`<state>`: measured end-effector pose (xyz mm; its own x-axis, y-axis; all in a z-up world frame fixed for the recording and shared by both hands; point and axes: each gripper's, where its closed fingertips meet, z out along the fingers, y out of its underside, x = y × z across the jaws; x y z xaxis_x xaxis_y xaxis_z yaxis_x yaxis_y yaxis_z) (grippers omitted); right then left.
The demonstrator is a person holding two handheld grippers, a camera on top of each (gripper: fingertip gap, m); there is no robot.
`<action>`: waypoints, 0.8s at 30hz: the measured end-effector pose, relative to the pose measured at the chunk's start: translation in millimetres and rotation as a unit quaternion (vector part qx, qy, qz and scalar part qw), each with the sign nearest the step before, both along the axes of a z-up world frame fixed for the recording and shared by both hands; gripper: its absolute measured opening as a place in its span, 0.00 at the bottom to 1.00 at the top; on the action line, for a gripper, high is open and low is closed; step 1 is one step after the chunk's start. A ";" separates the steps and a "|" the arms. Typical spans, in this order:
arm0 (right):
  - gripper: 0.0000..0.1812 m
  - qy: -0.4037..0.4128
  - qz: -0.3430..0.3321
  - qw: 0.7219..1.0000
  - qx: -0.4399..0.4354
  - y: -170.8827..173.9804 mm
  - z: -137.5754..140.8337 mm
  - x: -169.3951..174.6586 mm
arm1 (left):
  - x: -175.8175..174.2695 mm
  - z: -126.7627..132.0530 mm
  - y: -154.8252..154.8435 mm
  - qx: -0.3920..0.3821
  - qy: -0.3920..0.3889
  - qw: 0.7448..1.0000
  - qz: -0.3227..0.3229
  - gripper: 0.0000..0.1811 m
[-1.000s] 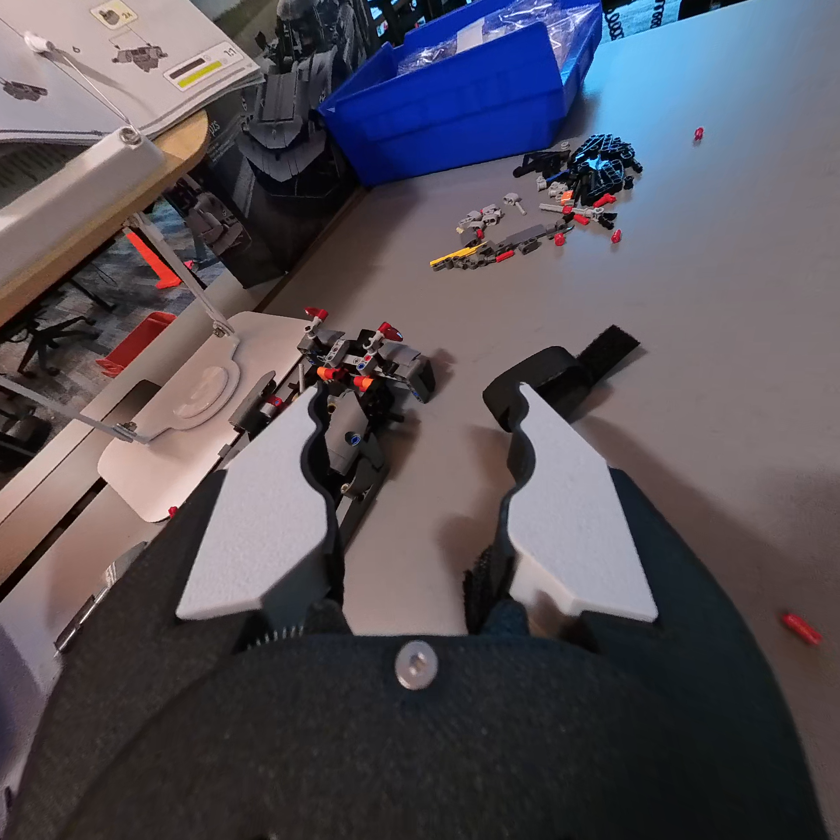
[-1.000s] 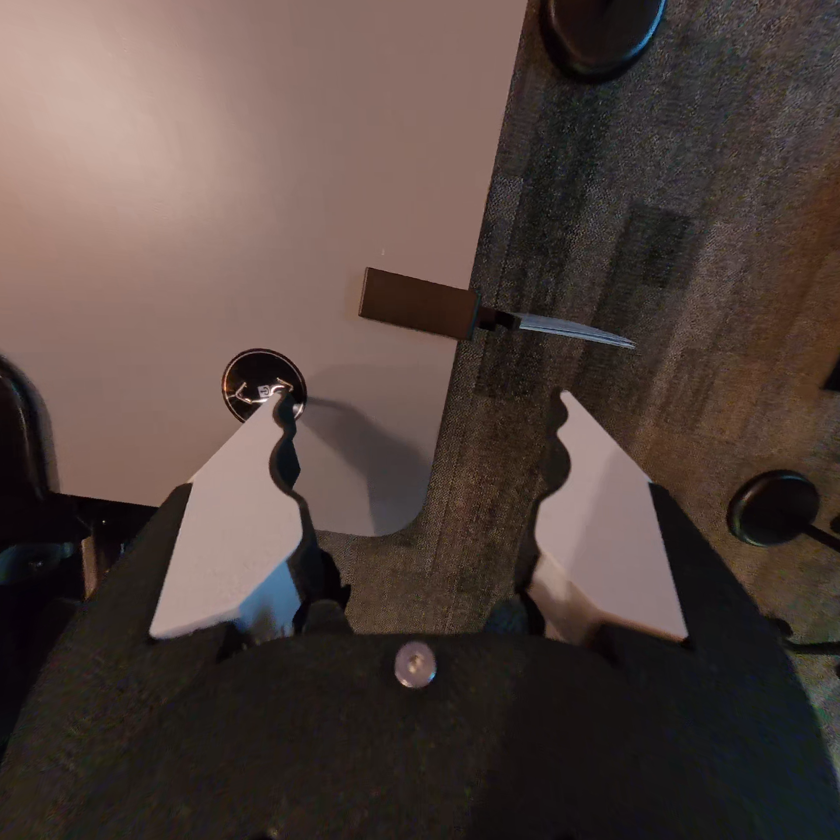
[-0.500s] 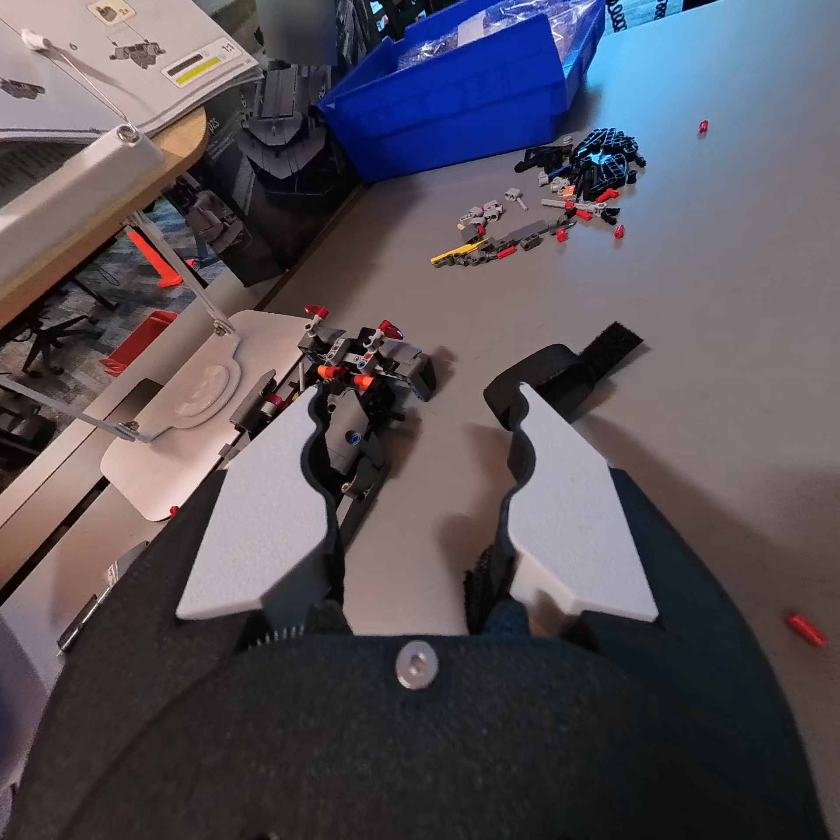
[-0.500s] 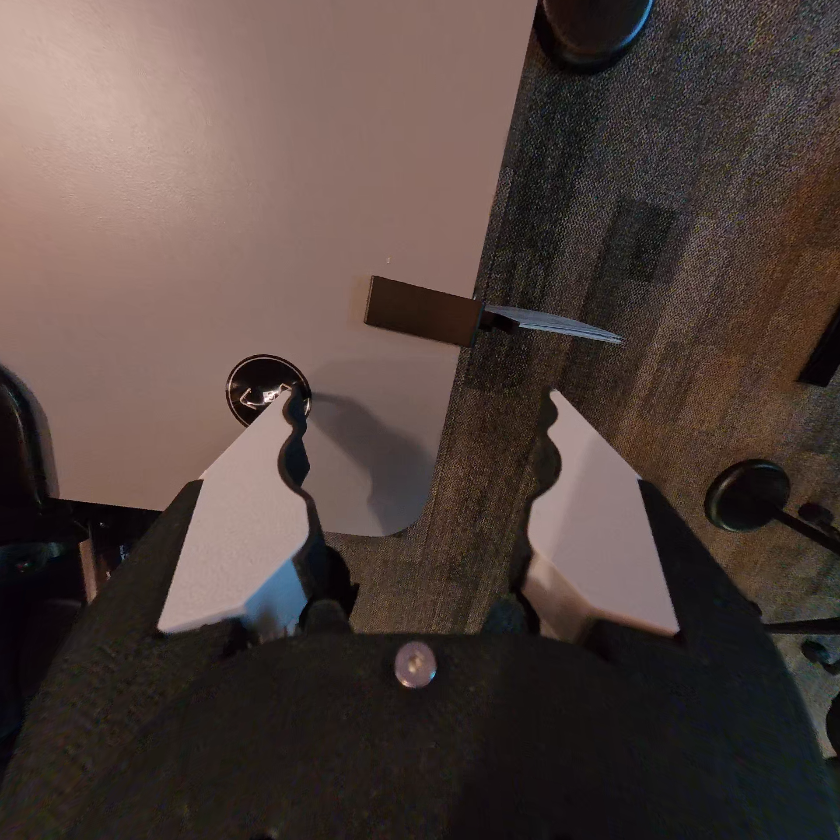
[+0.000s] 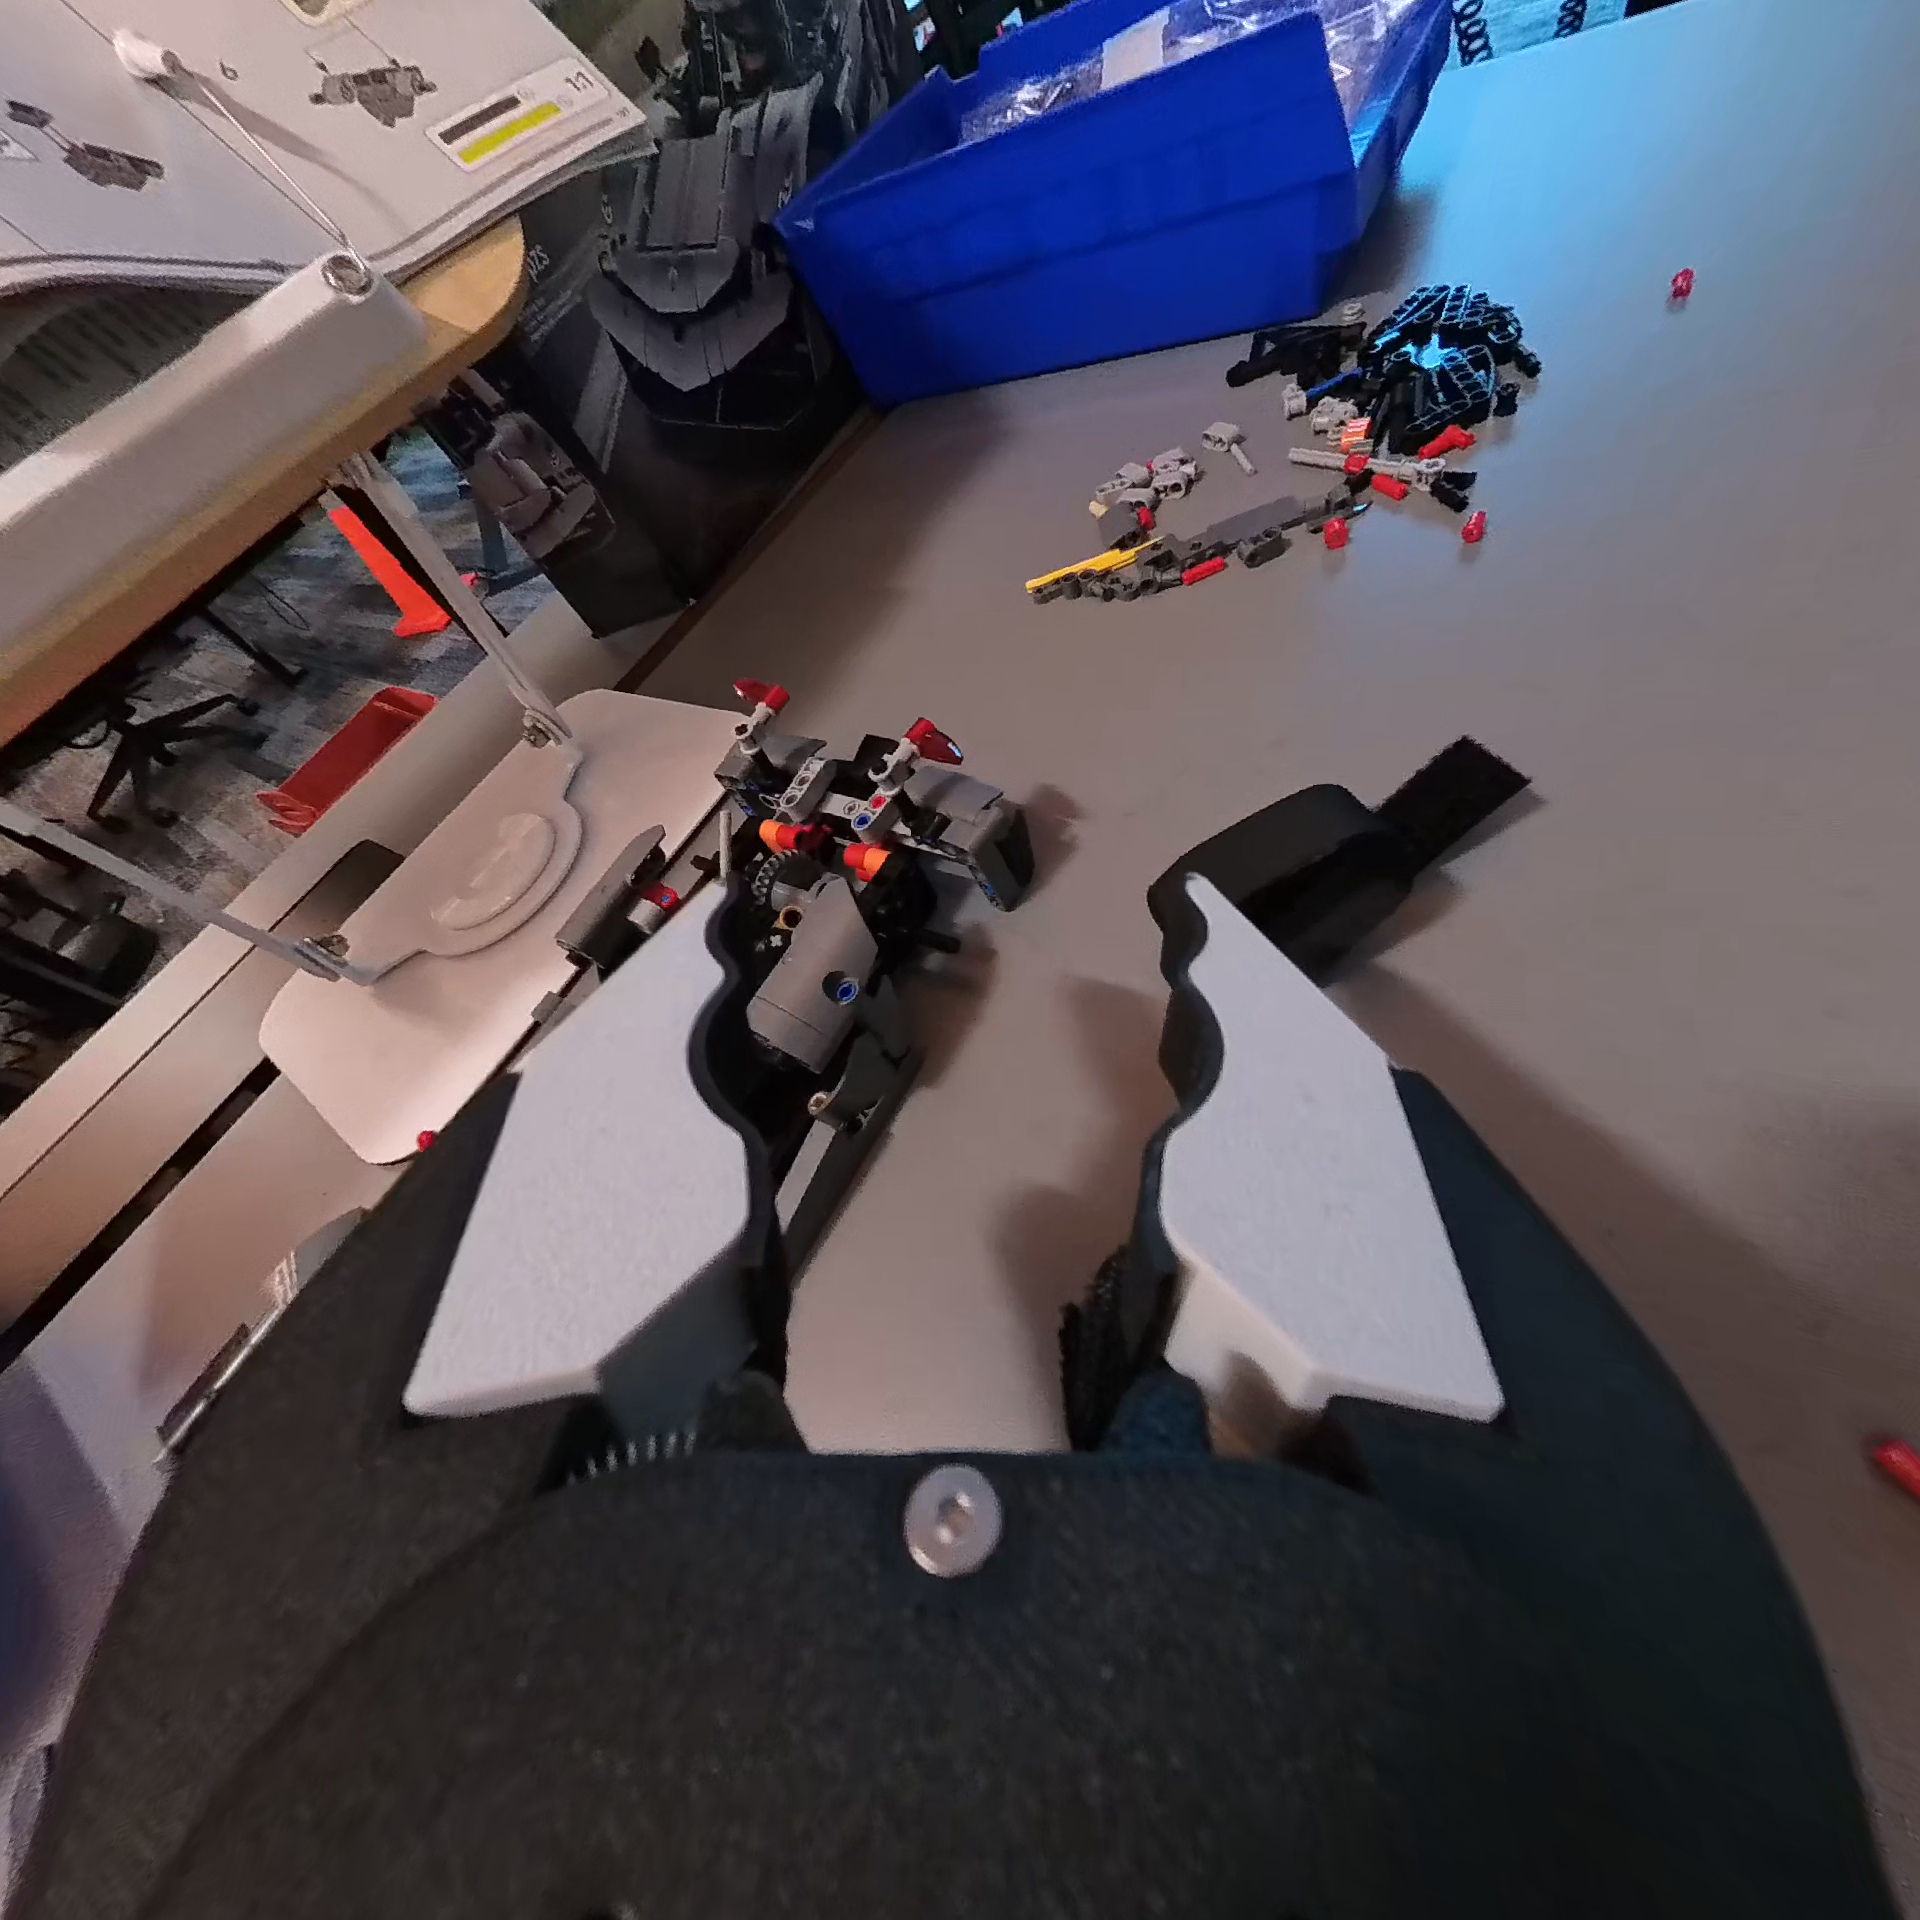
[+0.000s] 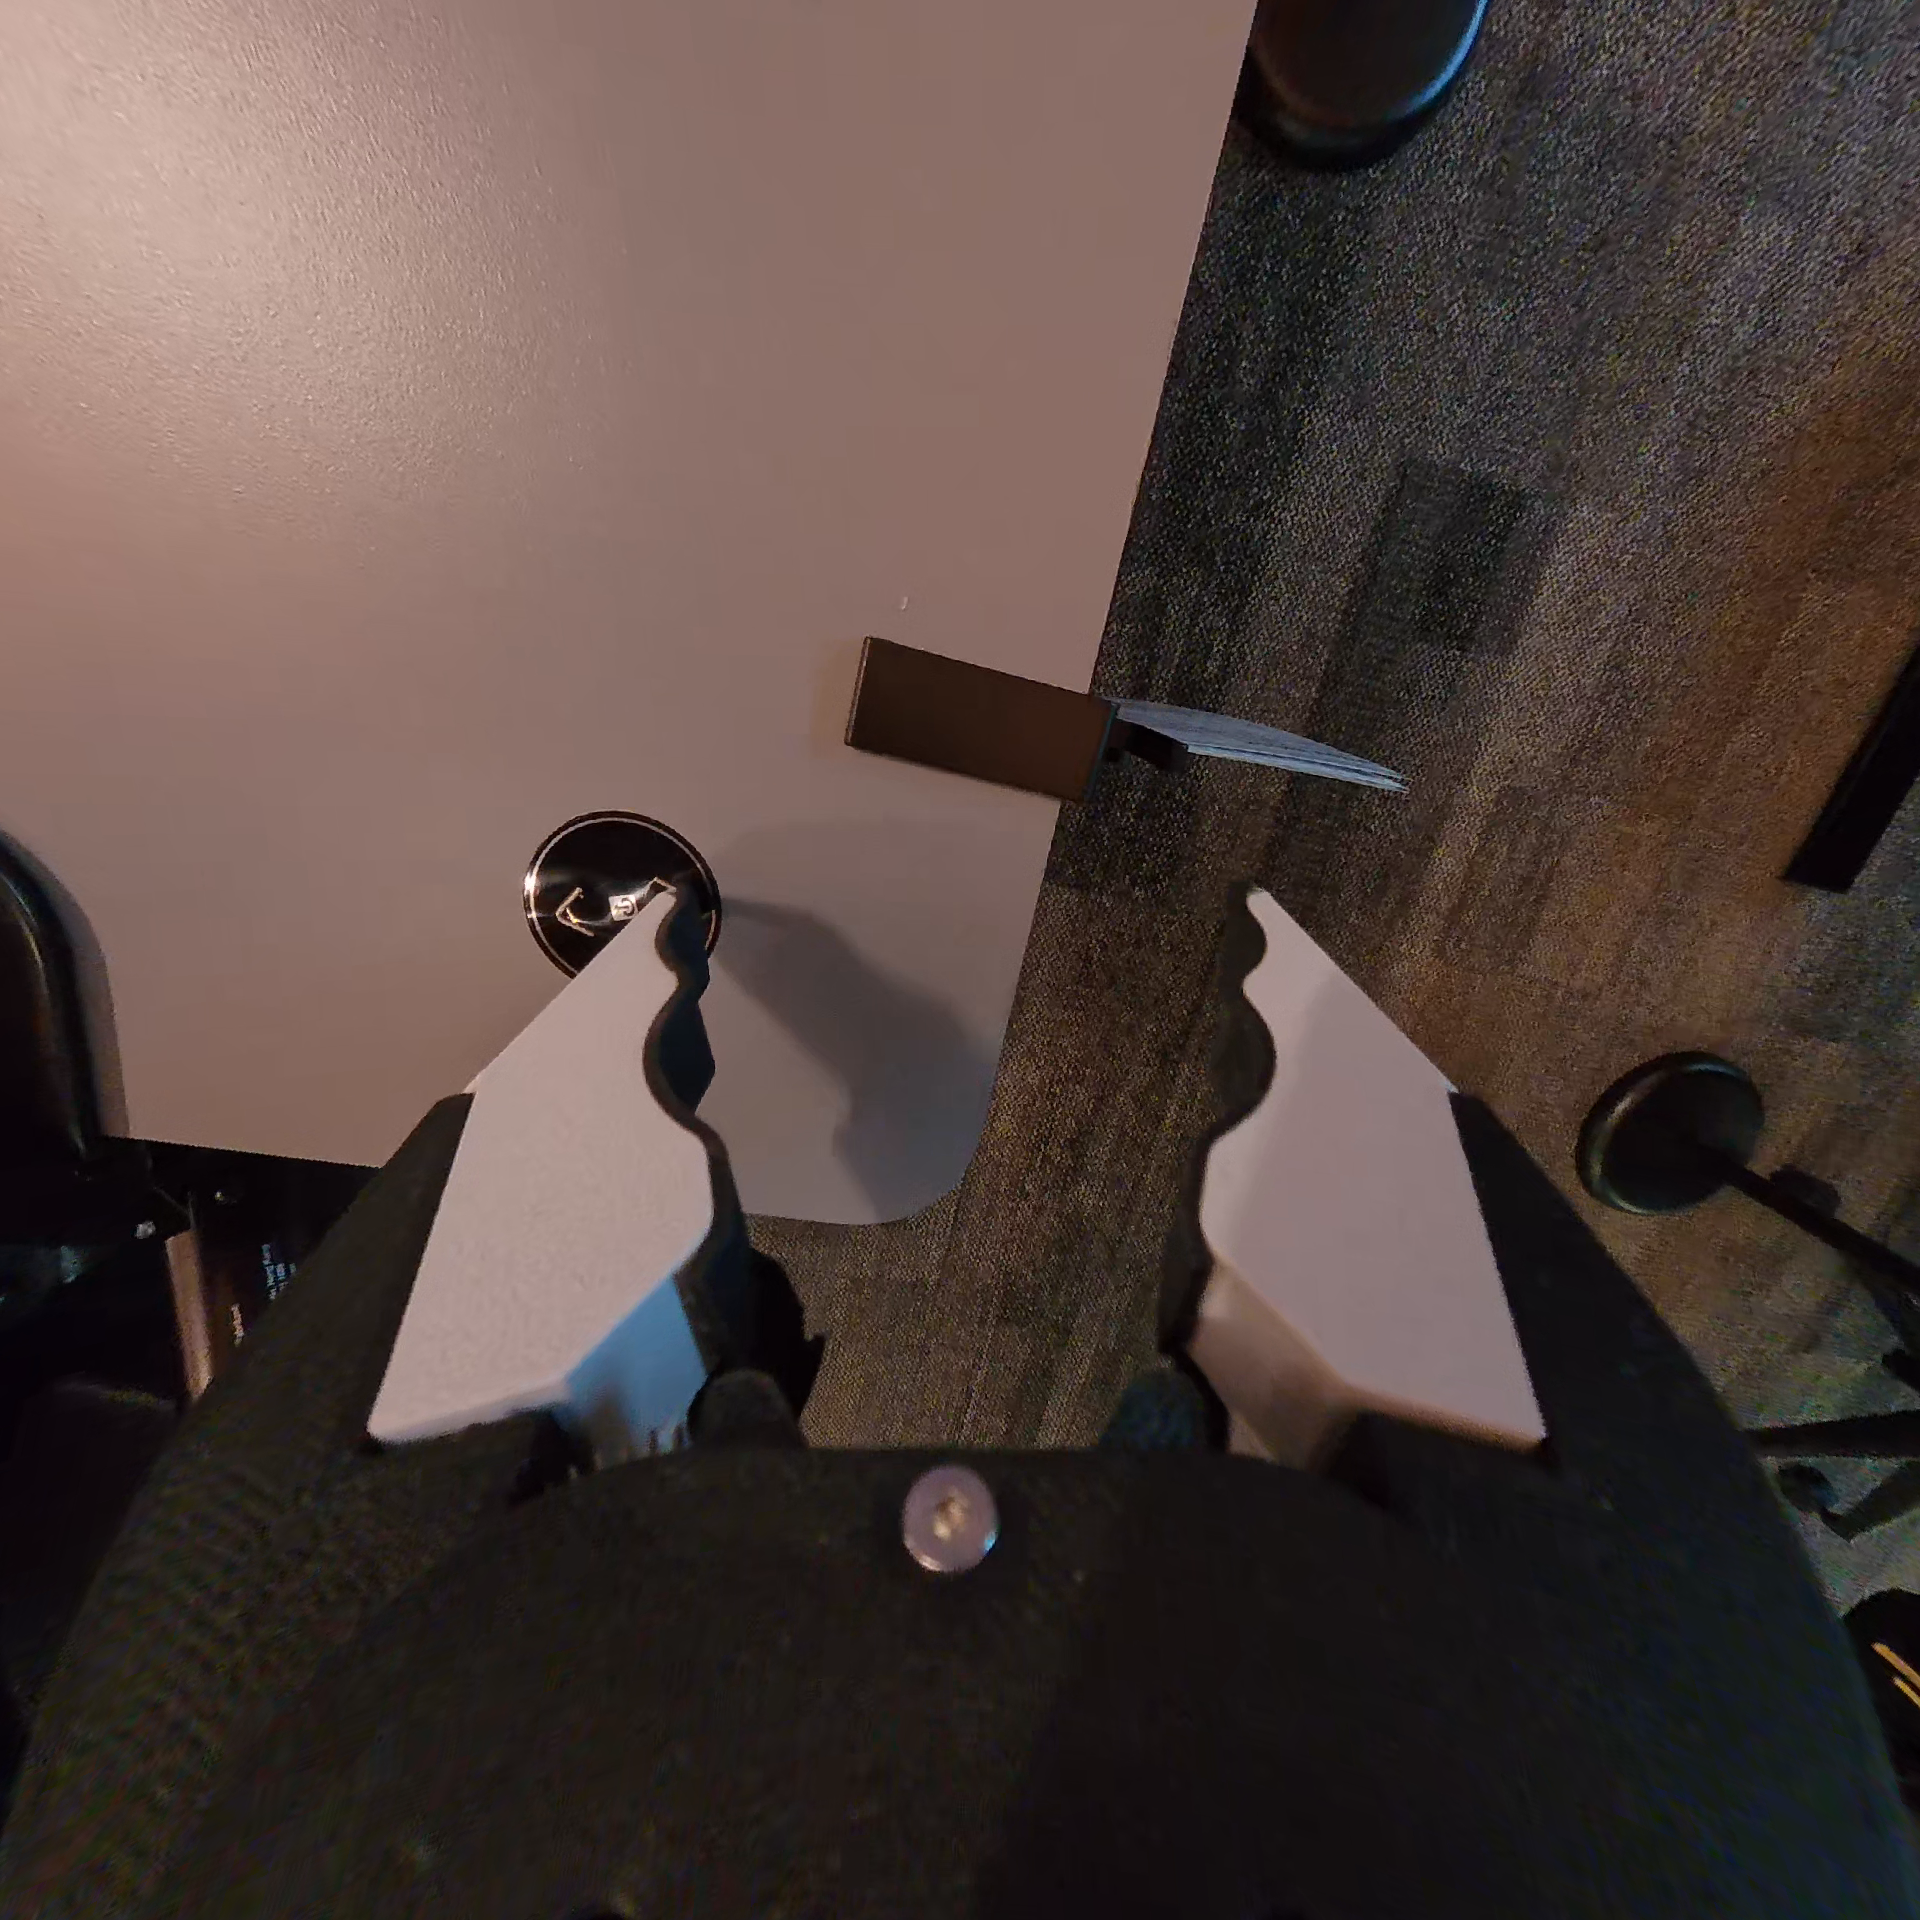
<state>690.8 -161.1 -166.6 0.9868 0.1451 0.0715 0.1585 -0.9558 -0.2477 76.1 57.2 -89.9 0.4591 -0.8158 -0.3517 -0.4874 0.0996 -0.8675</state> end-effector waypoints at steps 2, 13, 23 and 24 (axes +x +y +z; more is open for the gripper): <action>0.54 -0.002 0.002 1.000 0.000 0.5 -1.5 -0.3 | -0.1 0.2 1.3 0.003 -0.001 1.000 0.002 0.43; 0.64 0.034 0.026 0.998 0.044 19.2 0.3 -20.4 | -4.7 2.1 10.0 0.003 0.003 1.000 0.009 0.44; 0.60 0.023 0.082 0.981 0.172 52.4 120.2 -65.7 | -3.4 16.5 7.0 0.020 -0.011 1.000 0.002 0.43; 0.59 0.011 0.092 0.979 0.184 50.6 138.5 -72.4 | -2.5 17.3 5.5 0.026 -0.007 1.000 0.001 0.43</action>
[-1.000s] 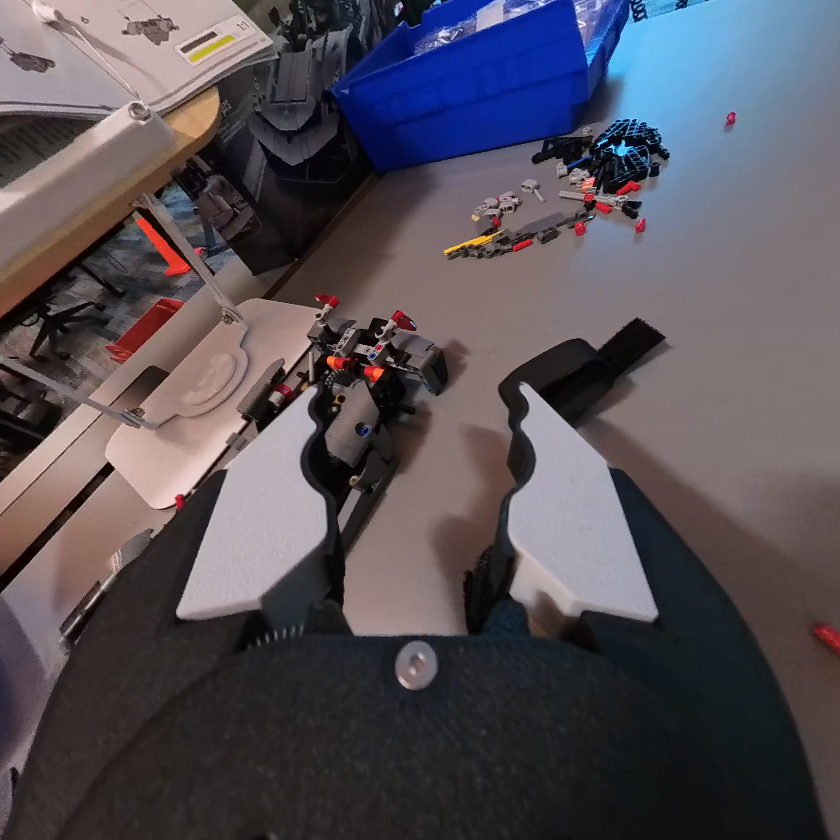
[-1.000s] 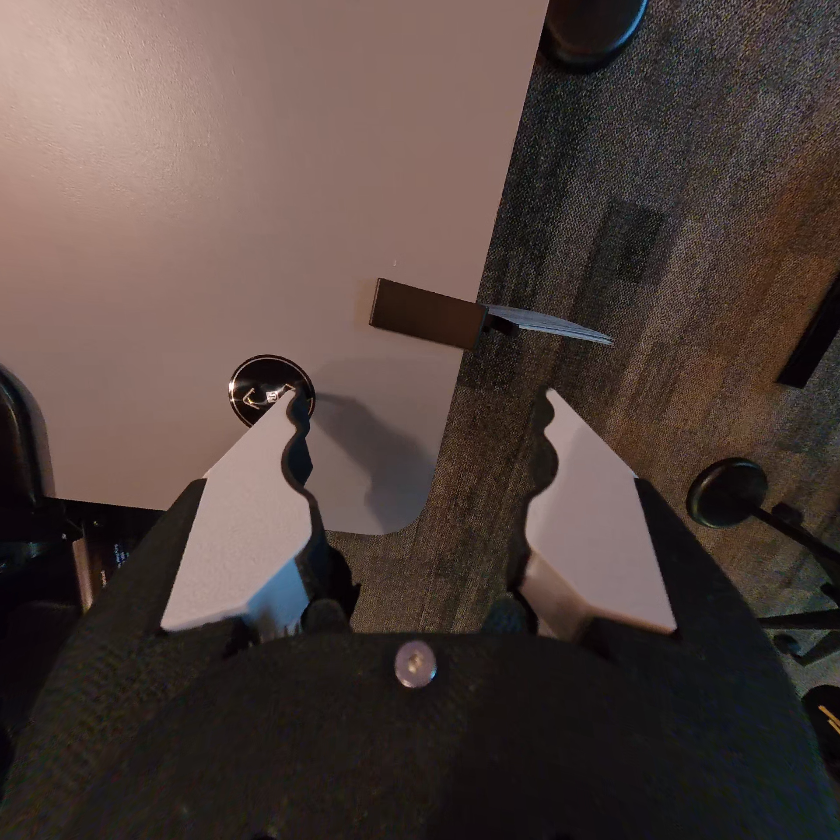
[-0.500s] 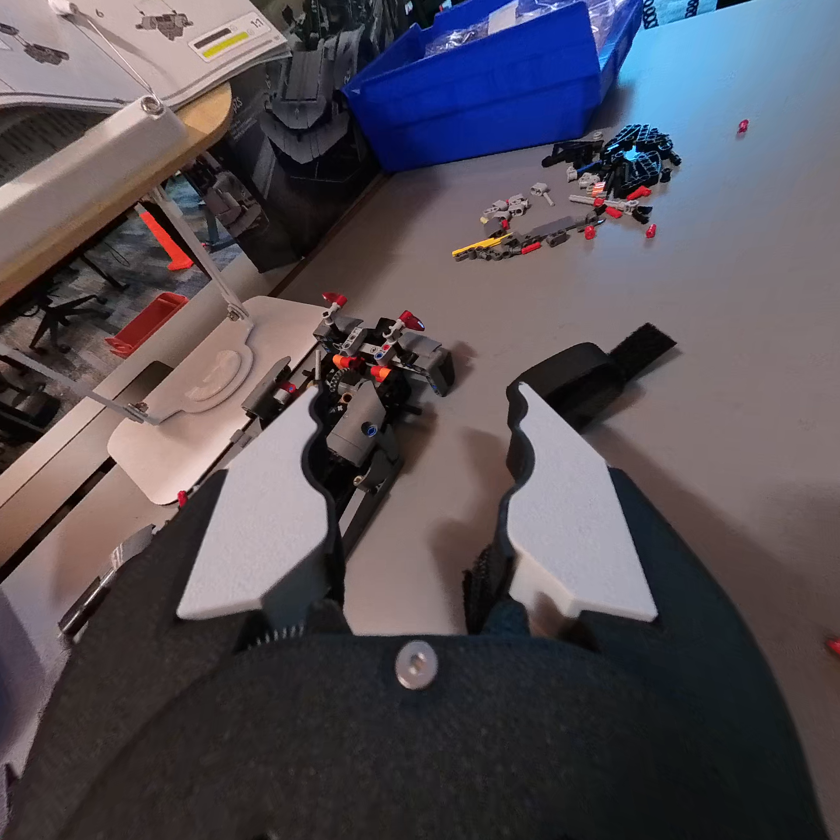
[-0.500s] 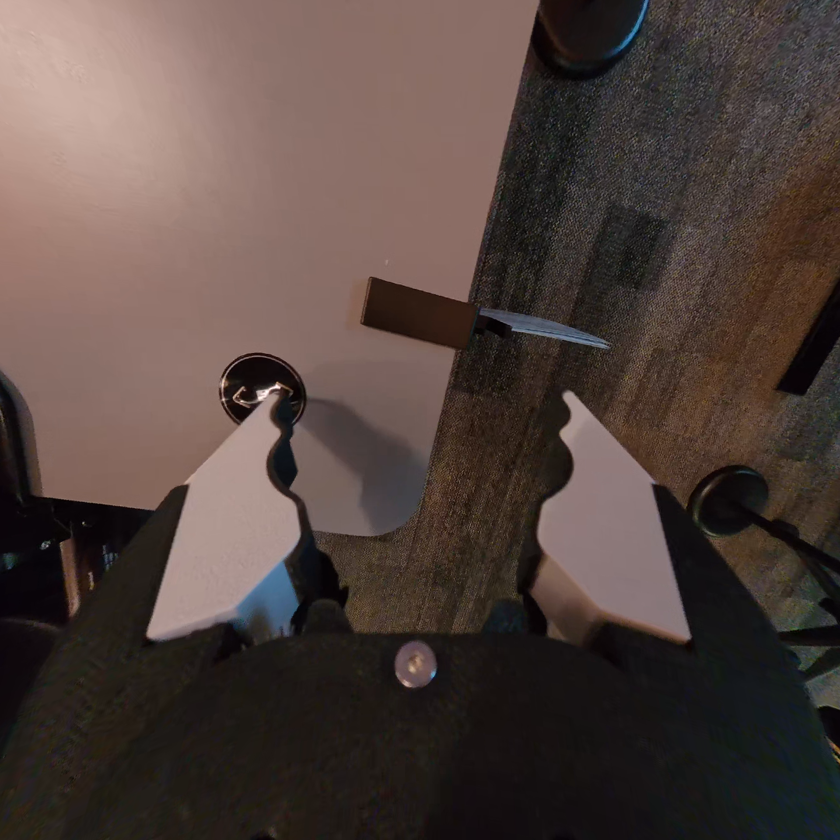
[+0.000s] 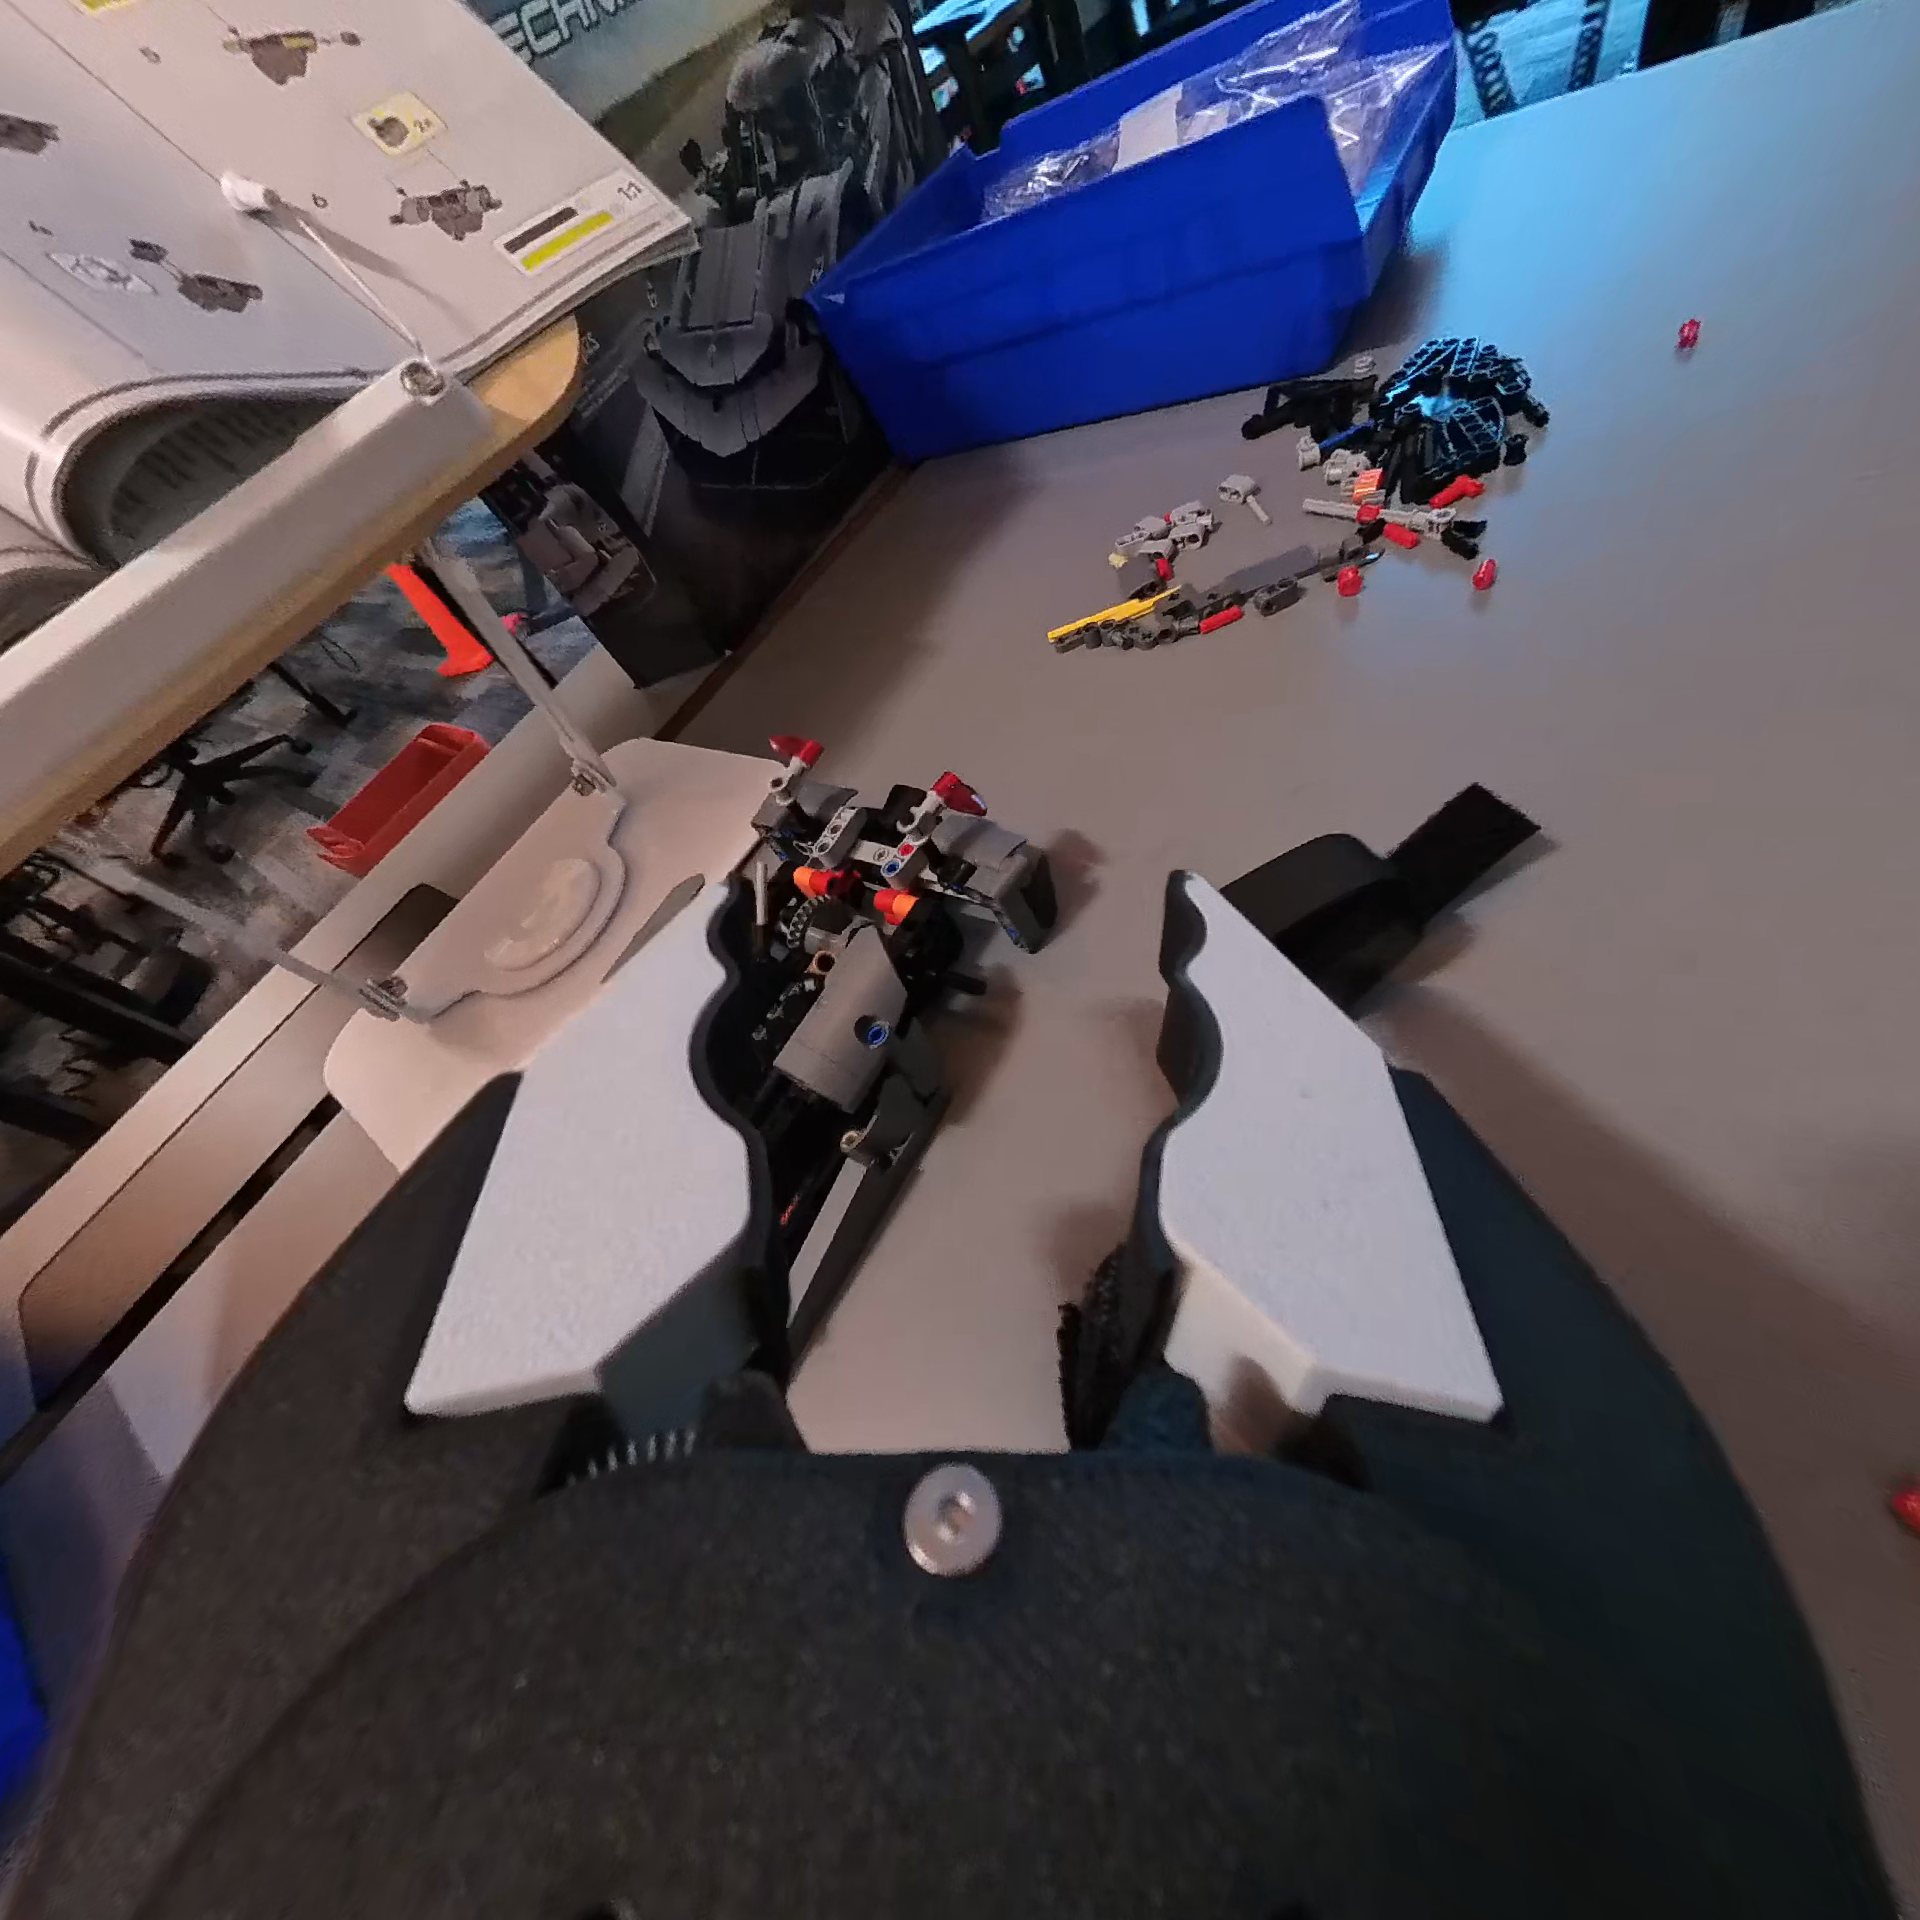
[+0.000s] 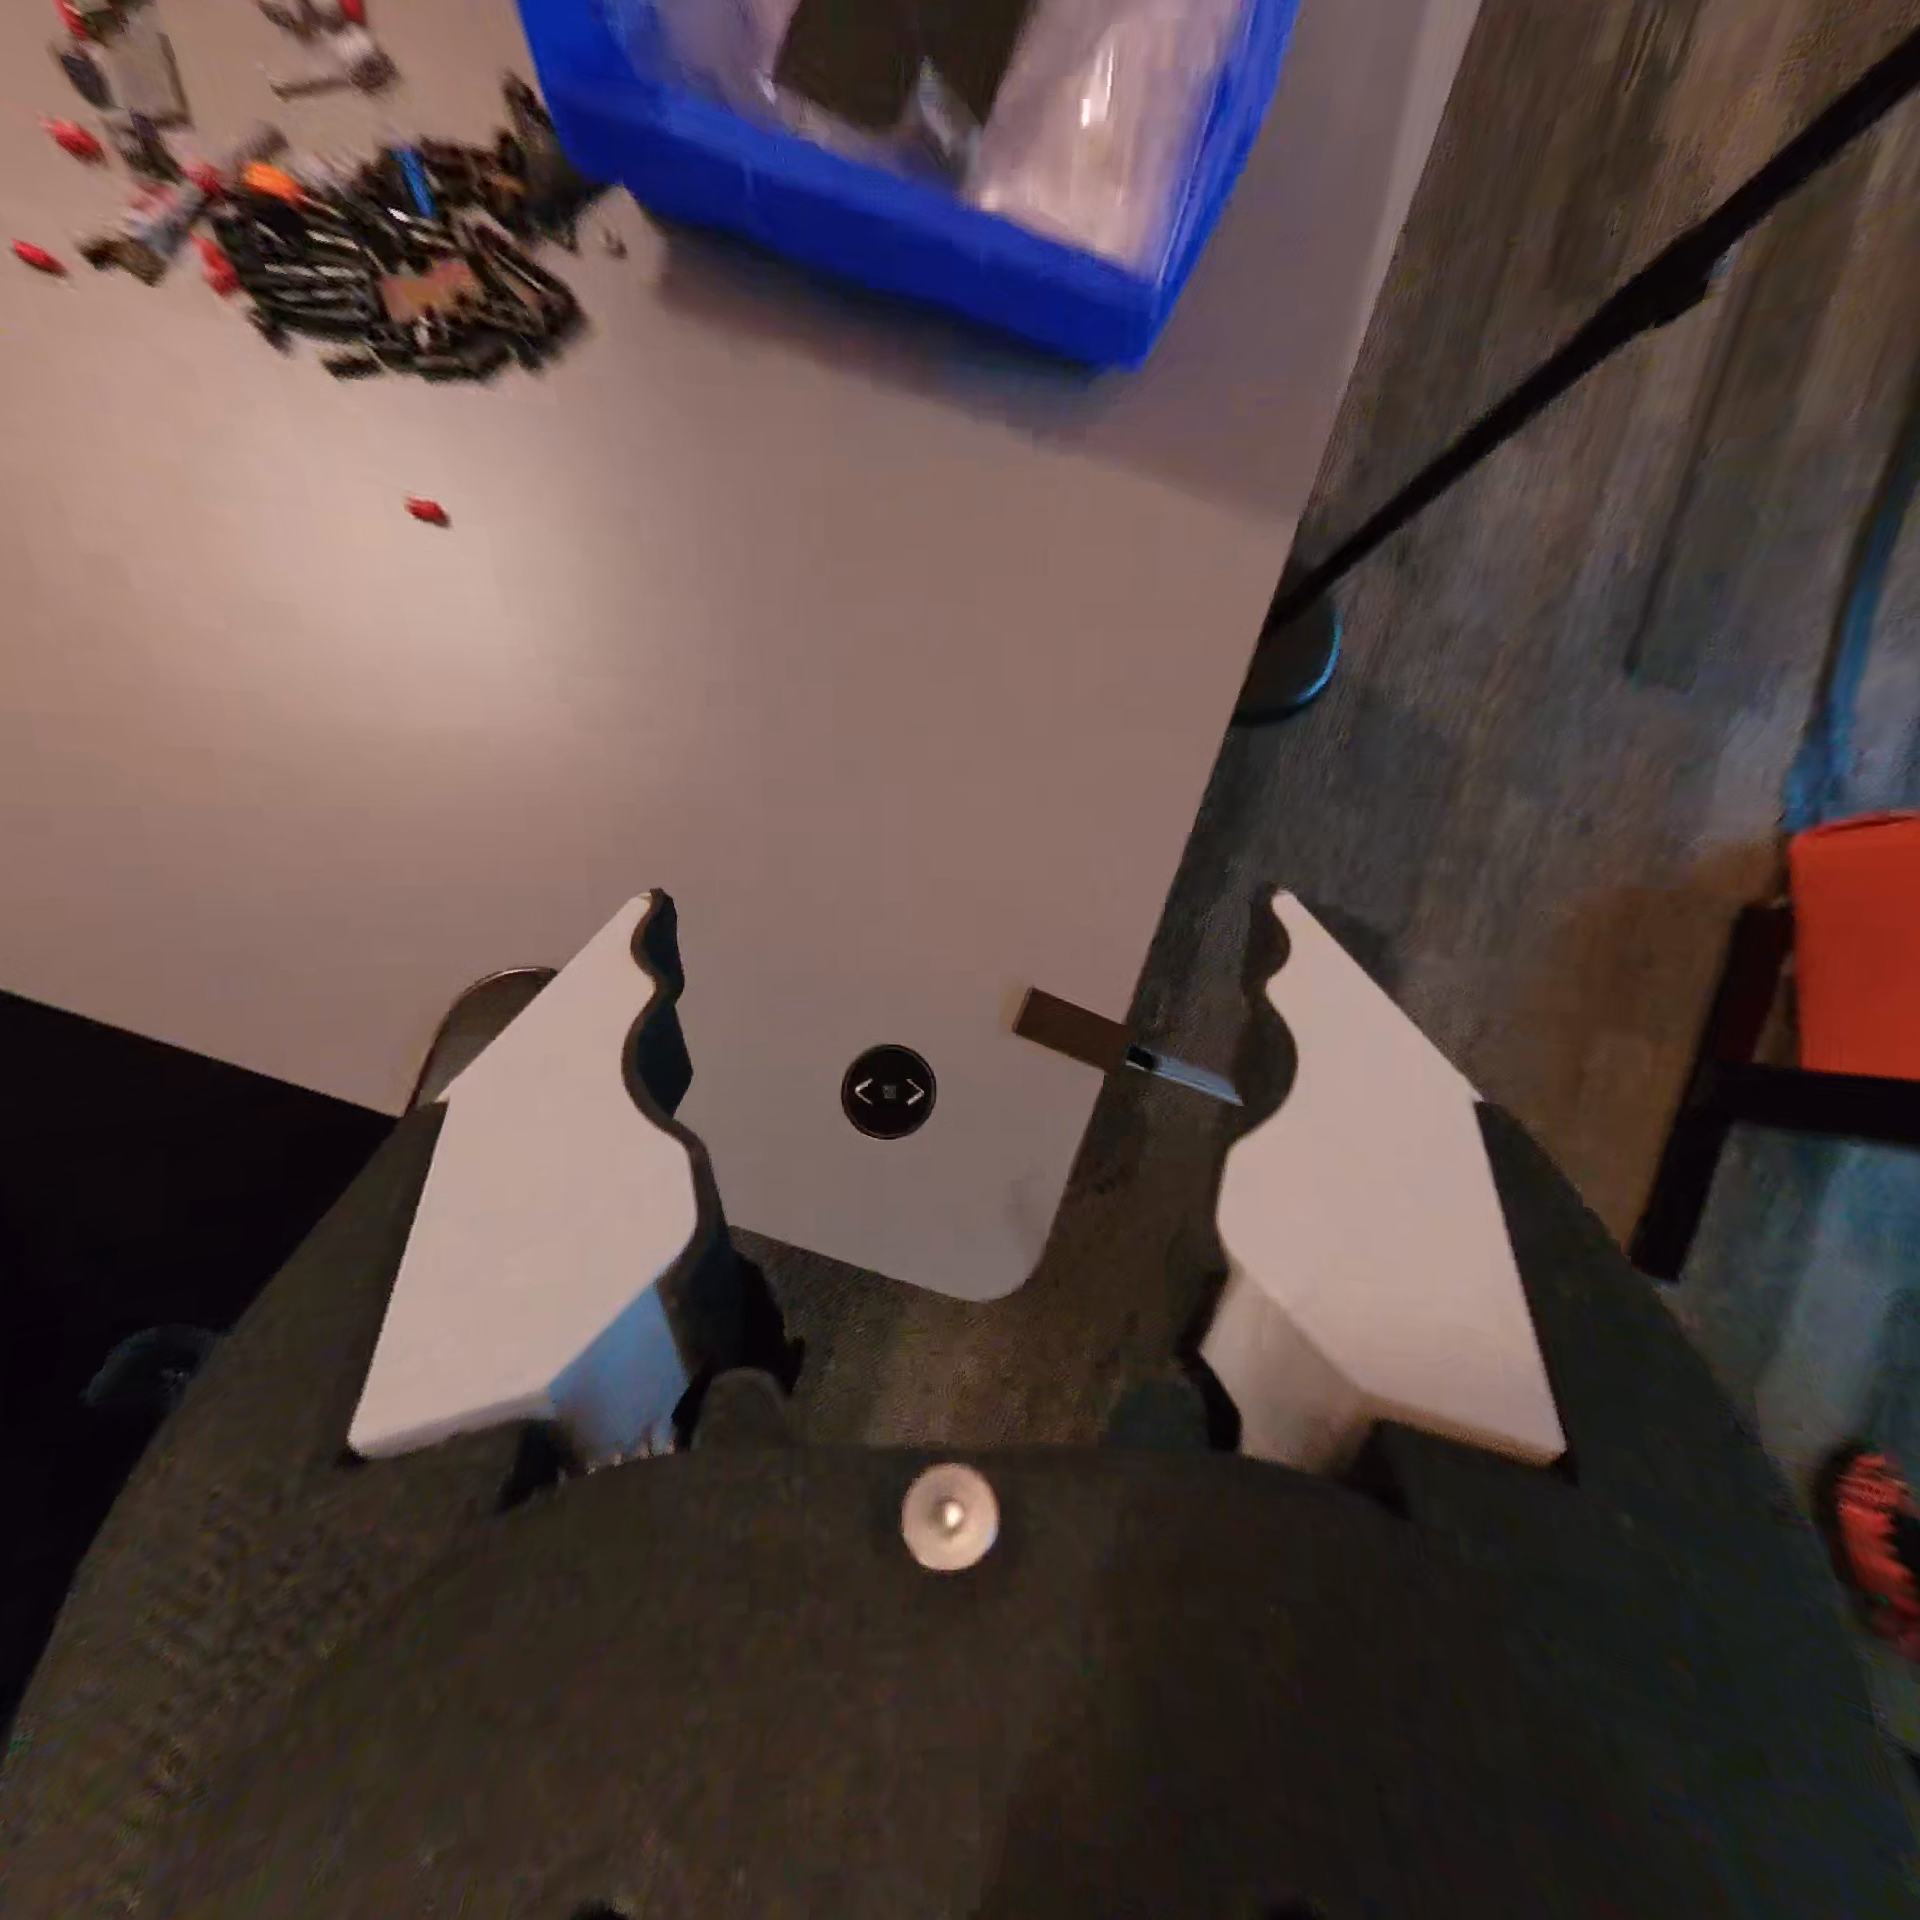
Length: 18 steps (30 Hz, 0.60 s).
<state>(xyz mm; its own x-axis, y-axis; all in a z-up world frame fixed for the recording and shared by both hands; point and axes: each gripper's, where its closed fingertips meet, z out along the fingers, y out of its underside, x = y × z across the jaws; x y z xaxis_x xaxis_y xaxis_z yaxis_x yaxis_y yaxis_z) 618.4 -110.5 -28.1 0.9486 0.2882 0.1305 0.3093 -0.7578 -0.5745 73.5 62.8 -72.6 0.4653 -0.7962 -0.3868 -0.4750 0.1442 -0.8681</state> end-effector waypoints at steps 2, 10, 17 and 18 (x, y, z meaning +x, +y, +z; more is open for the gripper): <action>0.59 -0.037 0.002 0.999 0.024 -14.4 35.7 -2.9 | 0.8 3.8 -3.9 0.009 0.002 1.000 -0.004 0.43; 0.47 -0.014 -0.154 0.978 0.143 -195.1 79.0 73.1 | 0.9 30.5 -17.9 0.030 -0.021 0.999 -0.015 0.42; 0.37 0.079 -0.177 0.931 0.309 -325.2 51.3 78.8 | 20.7 49.8 -31.7 0.033 -0.013 0.999 -0.023 0.42; 0.42 0.058 -0.162 0.936 0.307 -324.6 53.2 66.5 | 27.1 52.5 -37.2 0.030 -0.015 0.999 -0.027 0.43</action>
<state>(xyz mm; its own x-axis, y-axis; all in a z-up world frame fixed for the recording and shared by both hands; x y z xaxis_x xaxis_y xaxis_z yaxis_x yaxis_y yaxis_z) 684.9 -435.1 25.1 0.9913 -0.1130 0.0670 0.0281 -0.3162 -0.9483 100.6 25.6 -20.1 0.4337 -0.7969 -0.4205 -0.4387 0.2208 -0.8711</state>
